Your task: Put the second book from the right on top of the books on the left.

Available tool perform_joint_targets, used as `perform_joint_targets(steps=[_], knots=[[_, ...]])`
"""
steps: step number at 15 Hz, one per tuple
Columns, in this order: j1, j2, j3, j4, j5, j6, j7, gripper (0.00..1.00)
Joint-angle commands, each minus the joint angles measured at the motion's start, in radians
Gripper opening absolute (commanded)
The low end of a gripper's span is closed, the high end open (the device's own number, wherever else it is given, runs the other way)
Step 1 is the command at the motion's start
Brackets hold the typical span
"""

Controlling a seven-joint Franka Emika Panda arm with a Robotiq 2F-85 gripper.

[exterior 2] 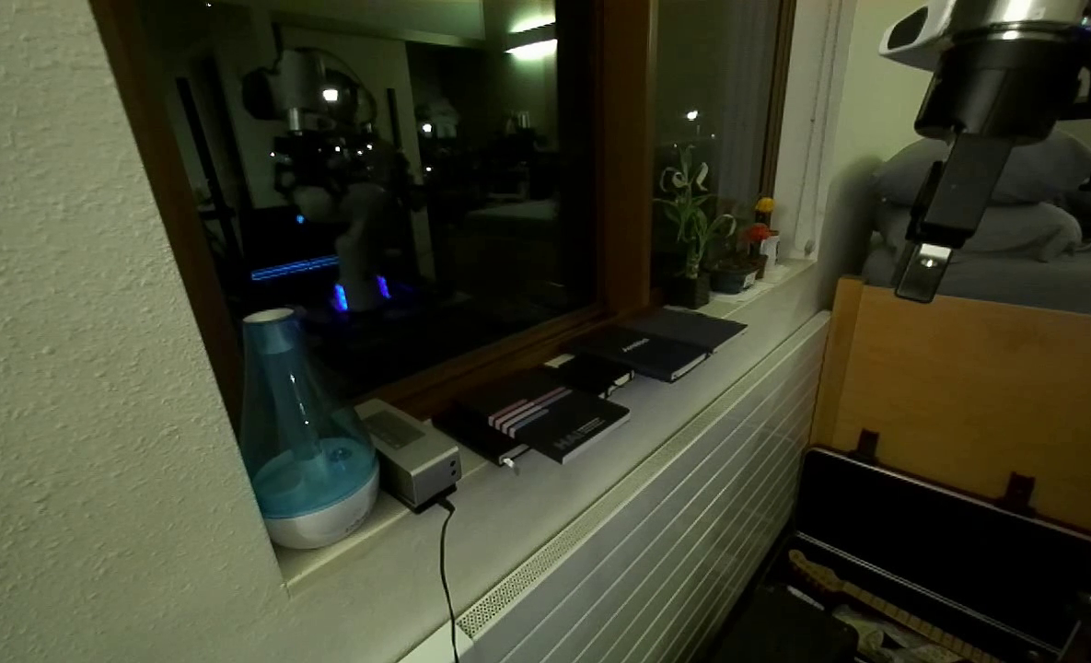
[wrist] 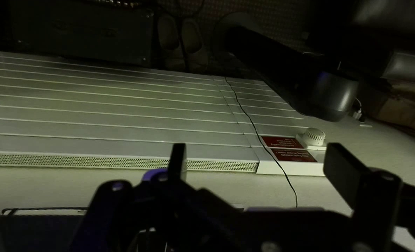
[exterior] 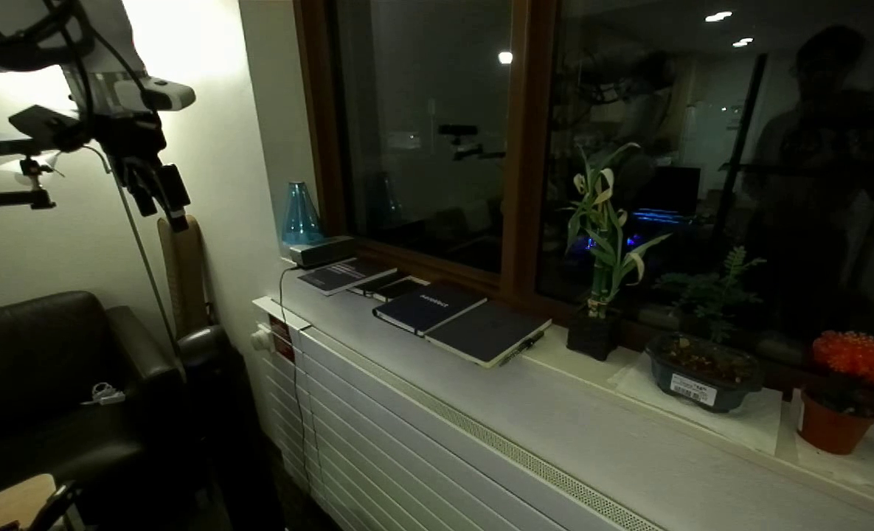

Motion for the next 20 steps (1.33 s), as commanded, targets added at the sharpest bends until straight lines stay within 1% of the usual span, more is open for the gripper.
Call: perform_joint_targets(steps=[1, 8, 9, 12, 16, 20], knots=[[-0.003, 0.0, 0.002, 0.003, 0.001, -0.003, -0.001, 1.0], [-0.003, 0.0, 0.002, 0.003, 0.001, -0.003, -0.001, 1.0], [-0.024, 0.011, 0.011, 0.0, -0.026, 0.015, 0.014, 1.0], [-0.055, 0.042, -0.007, -0.024, -0.041, 0.021, 0.007, 1.0], [-0.104, 0.095, -0.01, -0.04, -0.105, 0.03, 0.014, 1.0], [-0.149, 0.145, -0.007, -0.049, -0.223, 0.039, 0.028, 1.0]])
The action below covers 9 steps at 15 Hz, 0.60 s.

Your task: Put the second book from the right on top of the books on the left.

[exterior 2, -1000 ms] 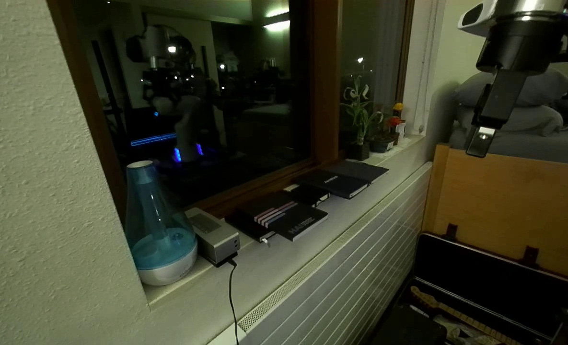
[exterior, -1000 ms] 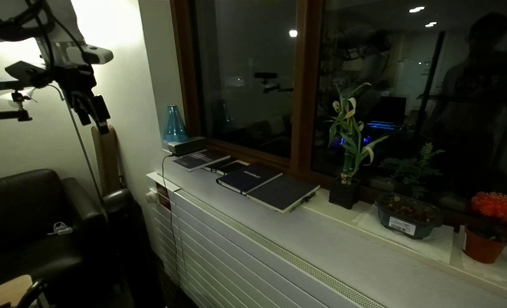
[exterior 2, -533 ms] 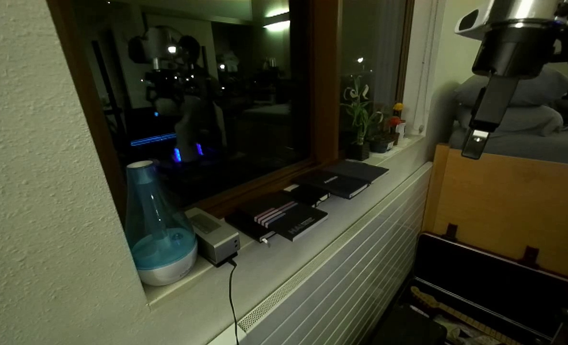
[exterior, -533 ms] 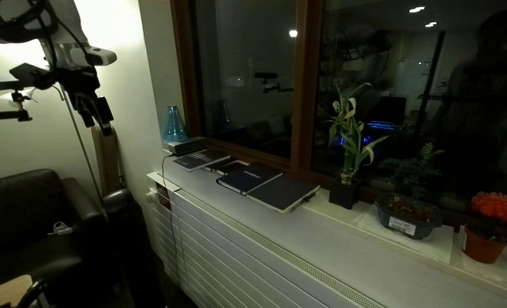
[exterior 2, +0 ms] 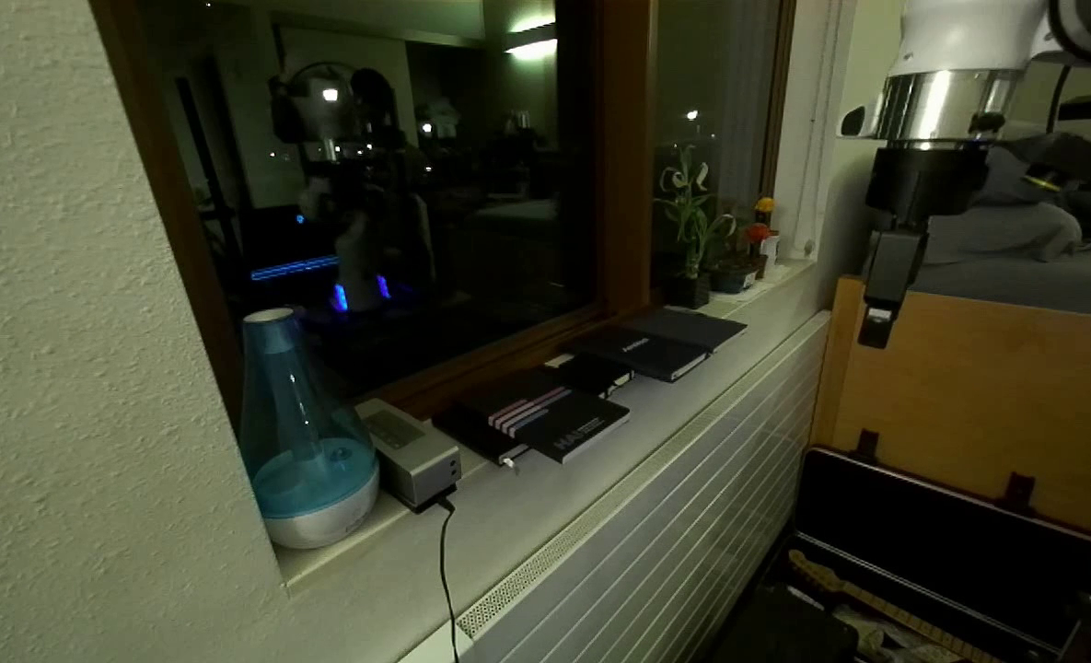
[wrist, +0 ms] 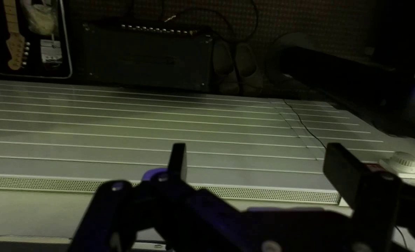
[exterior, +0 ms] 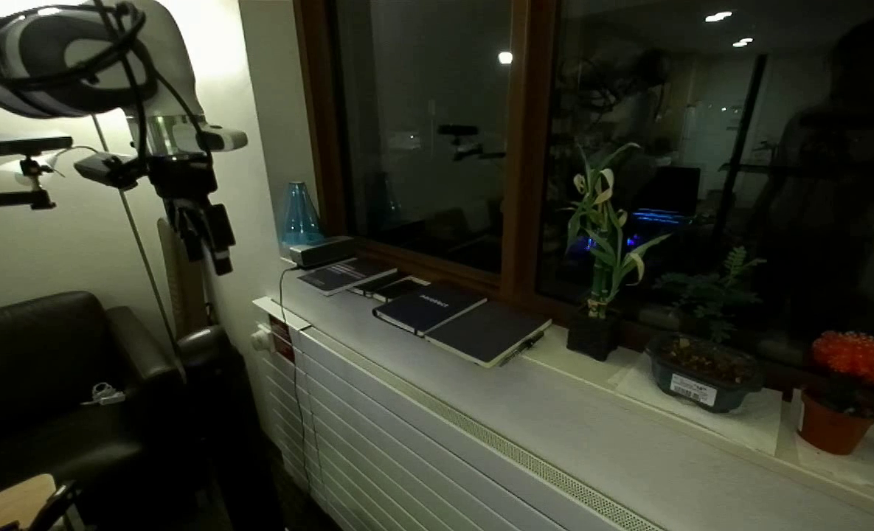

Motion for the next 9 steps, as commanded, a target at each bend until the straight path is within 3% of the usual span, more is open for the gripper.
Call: perform_joint_targets(steps=[1, 5, 9], knots=[[-0.035, 0.043, 0.006, -0.025, -0.102, 0.045, 0.028, 1.0], [-0.071, 0.086, 0.018, -0.059, -0.249, 0.126, 0.068, 1.0], [-0.124, 0.136, 0.05, -0.103, -0.5, 0.23, 0.173, 1.0]])
